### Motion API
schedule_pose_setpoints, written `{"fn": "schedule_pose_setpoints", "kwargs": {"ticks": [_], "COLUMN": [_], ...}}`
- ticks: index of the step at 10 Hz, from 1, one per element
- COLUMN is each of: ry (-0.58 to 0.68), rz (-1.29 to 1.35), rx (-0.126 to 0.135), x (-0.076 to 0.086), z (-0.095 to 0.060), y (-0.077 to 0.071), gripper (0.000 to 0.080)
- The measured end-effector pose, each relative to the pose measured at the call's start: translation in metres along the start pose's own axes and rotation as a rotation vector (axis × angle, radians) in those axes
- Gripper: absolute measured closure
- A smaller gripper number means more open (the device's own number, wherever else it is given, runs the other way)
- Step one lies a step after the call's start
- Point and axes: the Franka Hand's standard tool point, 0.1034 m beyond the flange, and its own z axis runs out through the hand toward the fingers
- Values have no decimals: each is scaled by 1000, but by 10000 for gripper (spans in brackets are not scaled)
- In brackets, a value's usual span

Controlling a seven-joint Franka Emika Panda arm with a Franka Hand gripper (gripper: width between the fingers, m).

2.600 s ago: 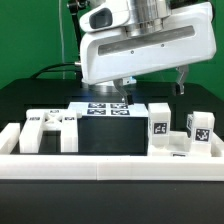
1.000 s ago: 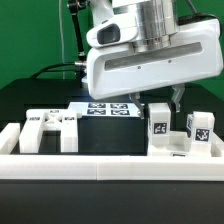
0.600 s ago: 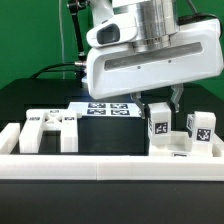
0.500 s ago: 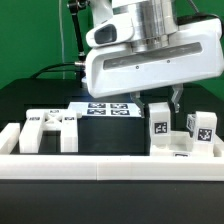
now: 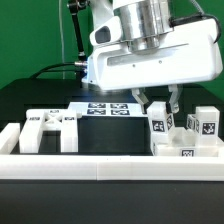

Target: Assemble chair

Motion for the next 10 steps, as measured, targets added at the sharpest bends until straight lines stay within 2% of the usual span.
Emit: {"fn": "schedule_pose_setpoints", "kwargs": {"ticks": [2,5,7,10], "ry": [14,-7,-19,-20], "rz": [201,494,675,603], "rx": [20,44,61,66], "x": [1,-8,-7,-6], "z": [0,5,6,6], "y": [-3,-15,-22,-21], "gripper": [507,505,506,506]}}
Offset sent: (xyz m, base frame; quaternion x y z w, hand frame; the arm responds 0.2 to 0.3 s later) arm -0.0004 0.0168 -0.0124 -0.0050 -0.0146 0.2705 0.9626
